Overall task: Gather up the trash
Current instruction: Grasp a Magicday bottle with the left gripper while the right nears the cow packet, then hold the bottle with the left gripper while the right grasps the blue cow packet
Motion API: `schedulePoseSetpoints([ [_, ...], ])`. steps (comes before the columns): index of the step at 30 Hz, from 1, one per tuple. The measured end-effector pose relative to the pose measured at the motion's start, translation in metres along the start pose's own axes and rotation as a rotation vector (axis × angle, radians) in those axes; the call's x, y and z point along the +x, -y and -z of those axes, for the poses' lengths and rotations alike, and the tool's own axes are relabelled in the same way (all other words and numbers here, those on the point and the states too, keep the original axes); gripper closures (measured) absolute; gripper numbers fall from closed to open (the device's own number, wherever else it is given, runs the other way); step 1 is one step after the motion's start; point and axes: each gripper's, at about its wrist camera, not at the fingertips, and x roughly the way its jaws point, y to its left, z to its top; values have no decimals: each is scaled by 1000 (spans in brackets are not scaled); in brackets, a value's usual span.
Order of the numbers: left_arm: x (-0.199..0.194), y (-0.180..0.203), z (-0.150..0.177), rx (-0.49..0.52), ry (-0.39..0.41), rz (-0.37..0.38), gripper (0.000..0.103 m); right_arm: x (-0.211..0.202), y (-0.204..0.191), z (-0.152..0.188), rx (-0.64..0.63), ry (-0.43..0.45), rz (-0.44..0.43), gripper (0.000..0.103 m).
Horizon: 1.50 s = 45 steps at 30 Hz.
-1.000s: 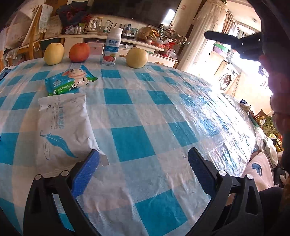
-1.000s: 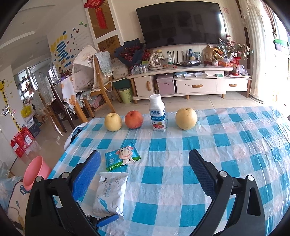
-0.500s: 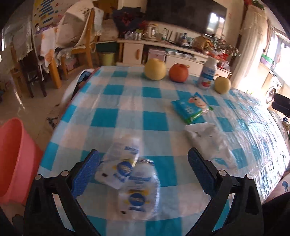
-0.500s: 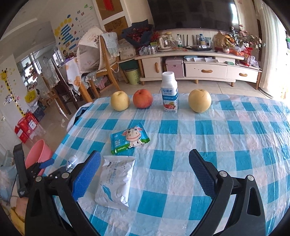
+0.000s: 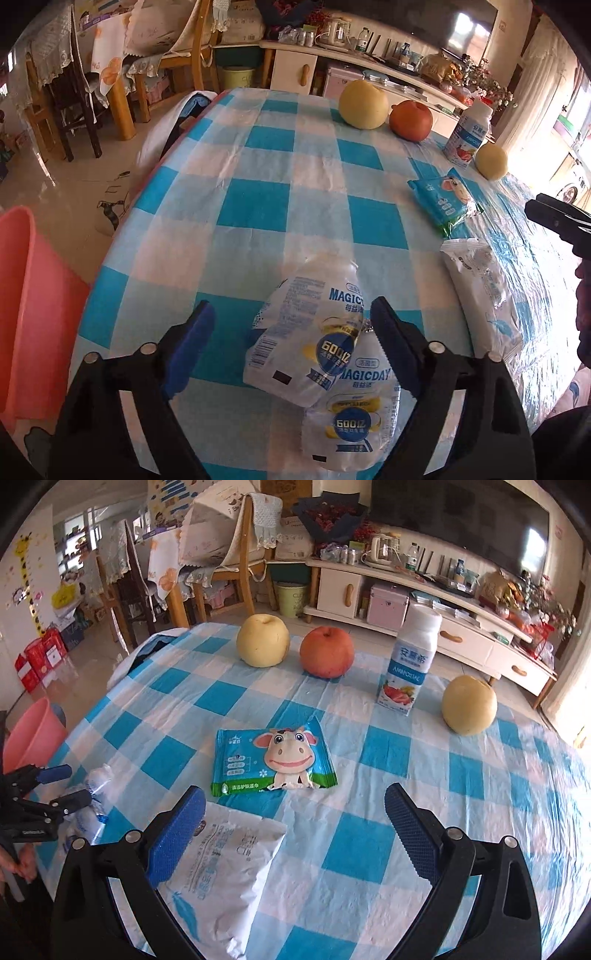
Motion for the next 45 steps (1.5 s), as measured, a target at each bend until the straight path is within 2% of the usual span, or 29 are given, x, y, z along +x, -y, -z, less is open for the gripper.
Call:
schedulePoseSetpoints([
  [3,2,-5,0,-30,-5,29,28,21,2,-7,22,-10,-25,6],
  [5,3,-8,-1,-54,-12,43,38,35,3,-11,39,-26,-49,6],
  [14,10,1,-3,-53,-12,48,39,81,0,-19,55,-87,-85,6],
  [18,12,2,-6,-61,-8,60,39,95,-20,-19,-15,-107,-95,6],
  [24,11,-1,-10,-94,15,85,39,112,-46,-13,-177,-133,9,5],
  [38,-8,-24,-17,-194,109,146,39,123,-28,-21,-114,-135,-42,4],
  [41,-9,-26,-17,-199,112,149,39,125,-28,-23,-129,-126,-52,9],
  [43,-7,-29,-17,-205,108,148,39,123,-27,-24,-122,-110,-64,26],
  [45,-8,-32,-17,-216,107,148,39,121,-26,-26,-116,-120,-79,28],
])
